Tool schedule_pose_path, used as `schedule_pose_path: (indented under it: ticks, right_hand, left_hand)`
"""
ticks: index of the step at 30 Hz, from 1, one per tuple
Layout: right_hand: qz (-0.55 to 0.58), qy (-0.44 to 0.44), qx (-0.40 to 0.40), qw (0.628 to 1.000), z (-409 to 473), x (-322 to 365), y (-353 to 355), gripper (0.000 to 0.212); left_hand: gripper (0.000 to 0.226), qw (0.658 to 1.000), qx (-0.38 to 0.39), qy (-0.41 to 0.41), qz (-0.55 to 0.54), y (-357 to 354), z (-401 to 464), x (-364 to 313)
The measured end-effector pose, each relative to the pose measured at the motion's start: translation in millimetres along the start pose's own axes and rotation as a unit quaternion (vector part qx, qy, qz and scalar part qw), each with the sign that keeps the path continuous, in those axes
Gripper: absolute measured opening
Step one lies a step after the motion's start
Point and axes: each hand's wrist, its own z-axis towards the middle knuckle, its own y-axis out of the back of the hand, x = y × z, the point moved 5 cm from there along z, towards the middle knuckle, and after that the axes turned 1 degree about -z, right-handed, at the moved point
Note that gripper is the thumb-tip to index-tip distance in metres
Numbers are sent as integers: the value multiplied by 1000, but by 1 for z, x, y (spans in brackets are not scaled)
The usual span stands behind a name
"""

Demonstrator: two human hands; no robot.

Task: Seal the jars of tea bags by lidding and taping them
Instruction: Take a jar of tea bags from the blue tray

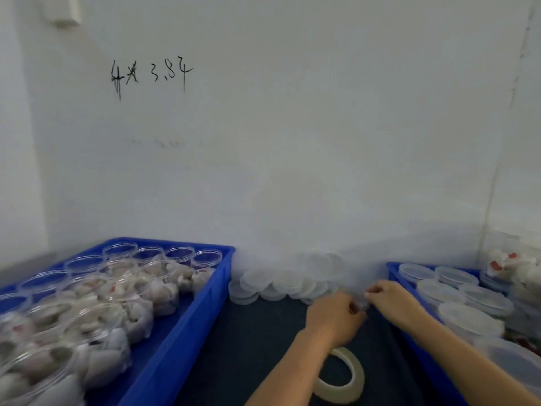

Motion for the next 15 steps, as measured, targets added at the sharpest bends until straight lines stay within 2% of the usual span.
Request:
schedule_pose_path:
  ticks: [6, 10, 13, 15]
  right_hand:
    - [56, 25, 113, 992, -26, 42, -85, 16]
    - [183, -1, 156, 971, -26, 72, -128, 19]
    - [301, -29, 183, 935, -23, 95, -151, 21]
    - [362, -38, 190, 912, -16, 111, -164, 20]
  left_hand:
    - [26, 995, -1, 102, 15, 32, -53, 84]
    - [21, 988, -90, 120, 29, 70, -67, 124]
    - [20, 977, -165, 134, 30, 104, -64, 142]
    - [20, 970, -187, 151, 23, 125, -58, 153]
